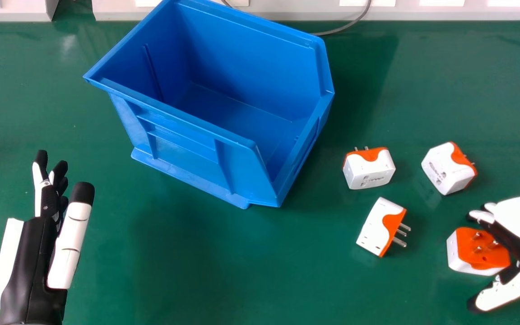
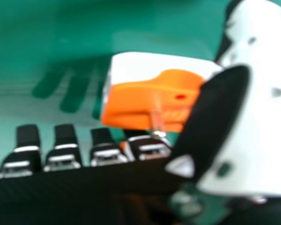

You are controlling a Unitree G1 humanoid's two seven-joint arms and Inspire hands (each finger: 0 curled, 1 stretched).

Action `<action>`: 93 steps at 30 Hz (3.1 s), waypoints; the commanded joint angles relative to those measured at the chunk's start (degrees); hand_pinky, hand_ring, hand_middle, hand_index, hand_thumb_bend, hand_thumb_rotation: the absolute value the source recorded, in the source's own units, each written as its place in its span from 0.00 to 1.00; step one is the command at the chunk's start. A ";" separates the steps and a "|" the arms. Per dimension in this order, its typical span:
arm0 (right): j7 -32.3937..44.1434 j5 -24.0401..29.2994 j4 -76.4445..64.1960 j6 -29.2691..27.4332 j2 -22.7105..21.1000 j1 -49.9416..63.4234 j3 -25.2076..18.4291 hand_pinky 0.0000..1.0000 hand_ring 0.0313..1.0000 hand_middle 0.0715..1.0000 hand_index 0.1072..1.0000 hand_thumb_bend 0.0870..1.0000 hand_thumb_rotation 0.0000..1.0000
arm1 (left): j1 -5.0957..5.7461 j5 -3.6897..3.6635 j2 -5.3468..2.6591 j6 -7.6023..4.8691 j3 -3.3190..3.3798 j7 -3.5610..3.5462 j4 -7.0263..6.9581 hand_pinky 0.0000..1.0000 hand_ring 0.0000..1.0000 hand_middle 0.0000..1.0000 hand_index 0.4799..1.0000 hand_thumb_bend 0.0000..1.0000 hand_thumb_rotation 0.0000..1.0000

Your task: Pick all objects and put in blue box

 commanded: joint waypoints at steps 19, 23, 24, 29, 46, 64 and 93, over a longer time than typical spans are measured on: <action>-3.27 0.48 7.39 0.59 -0.24 -5.62 4.02 0.86 0.91 0.92 0.88 0.53 0.47 | -0.03 -1.23 1.01 -1.00 1.15 -1.06 -0.60 1.00 1.00 1.00 1.00 0.76 1.00; -7.11 0.48 8.19 -0.73 -0.56 -5.45 4.52 0.77 0.83 0.85 0.79 0.54 0.35 | -0.11 -1.27 1.02 -0.75 1.18 -1.10 -0.70 1.00 1.00 1.00 1.00 0.76 1.00; -8.18 0.24 8.42 -1.16 -0.76 -5.33 4.71 0.75 0.82 0.84 0.77 0.54 0.33 | -0.16 -1.27 1.07 -0.75 1.19 -1.14 -0.66 1.00 1.00 1.00 1.00 0.76 1.00; -10.62 -0.21 10.28 -1.86 -0.96 -6.25 6.00 0.47 0.55 0.63 0.65 0.57 0.22 | -0.58 -1.36 1.36 -0.95 1.46 -1.27 0.05 1.00 1.00 1.00 1.00 0.76 1.00; -18.42 -1.59 14.86 -4.46 -1.68 -8.10 8.68 0.14 0.19 0.42 0.47 0.49 0.00 | -1.09 -1.04 2.09 -1.53 1.93 -1.28 1.03 1.00 1.00 1.00 1.00 0.77 1.00; -15.90 4.93 8.38 -1.51 -1.67 -5.45 3.68 0.14 0.16 0.42 0.41 0.48 0.00 | -1.08 -1.59 2.48 -1.08 2.15 -1.40 1.07 1.00 1.00 1.00 1.00 0.78 1.00; -17.58 10.99 -11.12 -5.09 10.43 -19.63 -0.14 0.28 0.38 0.44 0.49 0.44 0.00 | -2.44 0.22 1.65 1.18 0.83 0.22 0.20 1.00 1.00 1.00 1.00 0.79 1.00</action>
